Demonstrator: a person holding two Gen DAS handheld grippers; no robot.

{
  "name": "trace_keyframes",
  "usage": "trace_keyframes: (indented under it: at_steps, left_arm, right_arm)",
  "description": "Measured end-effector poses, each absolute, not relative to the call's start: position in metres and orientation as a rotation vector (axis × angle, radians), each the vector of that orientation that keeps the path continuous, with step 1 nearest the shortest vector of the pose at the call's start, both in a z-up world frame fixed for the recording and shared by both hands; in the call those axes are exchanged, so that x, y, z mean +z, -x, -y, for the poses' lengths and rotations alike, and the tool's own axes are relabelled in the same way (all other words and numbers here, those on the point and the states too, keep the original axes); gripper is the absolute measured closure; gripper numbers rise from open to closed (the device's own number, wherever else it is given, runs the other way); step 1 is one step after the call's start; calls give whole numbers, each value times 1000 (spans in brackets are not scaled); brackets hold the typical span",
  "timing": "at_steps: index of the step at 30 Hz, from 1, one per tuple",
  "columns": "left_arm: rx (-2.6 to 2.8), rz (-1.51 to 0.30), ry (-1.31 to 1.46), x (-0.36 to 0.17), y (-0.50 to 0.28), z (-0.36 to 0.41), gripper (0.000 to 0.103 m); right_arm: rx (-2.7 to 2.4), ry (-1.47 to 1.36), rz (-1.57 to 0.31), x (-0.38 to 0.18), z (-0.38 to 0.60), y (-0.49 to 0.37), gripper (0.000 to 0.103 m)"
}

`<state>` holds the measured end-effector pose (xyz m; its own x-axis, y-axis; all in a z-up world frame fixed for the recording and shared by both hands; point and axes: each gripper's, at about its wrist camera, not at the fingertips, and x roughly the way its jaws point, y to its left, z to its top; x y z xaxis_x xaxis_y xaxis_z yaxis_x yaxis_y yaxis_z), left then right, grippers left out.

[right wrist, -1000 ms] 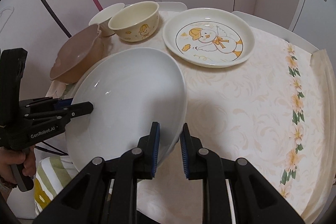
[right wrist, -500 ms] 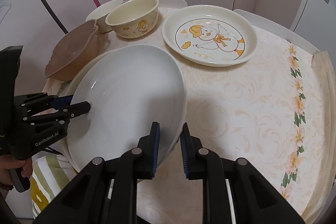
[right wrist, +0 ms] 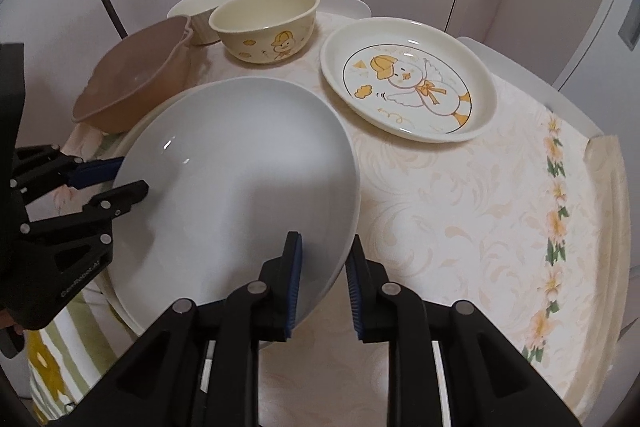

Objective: Organize plates and bowls

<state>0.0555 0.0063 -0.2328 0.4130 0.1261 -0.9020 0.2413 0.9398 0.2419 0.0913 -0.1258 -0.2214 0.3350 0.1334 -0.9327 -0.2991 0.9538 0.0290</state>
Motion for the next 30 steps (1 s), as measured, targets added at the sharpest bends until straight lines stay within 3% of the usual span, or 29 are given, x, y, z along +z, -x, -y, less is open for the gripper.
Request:
trace_keyframes:
  at_steps: [30]
  left_arm:
    - [-39,-1150,-504,-236,-50,17,81]
  right_arm:
    - [227,299,-1228,-222,107,-90,83]
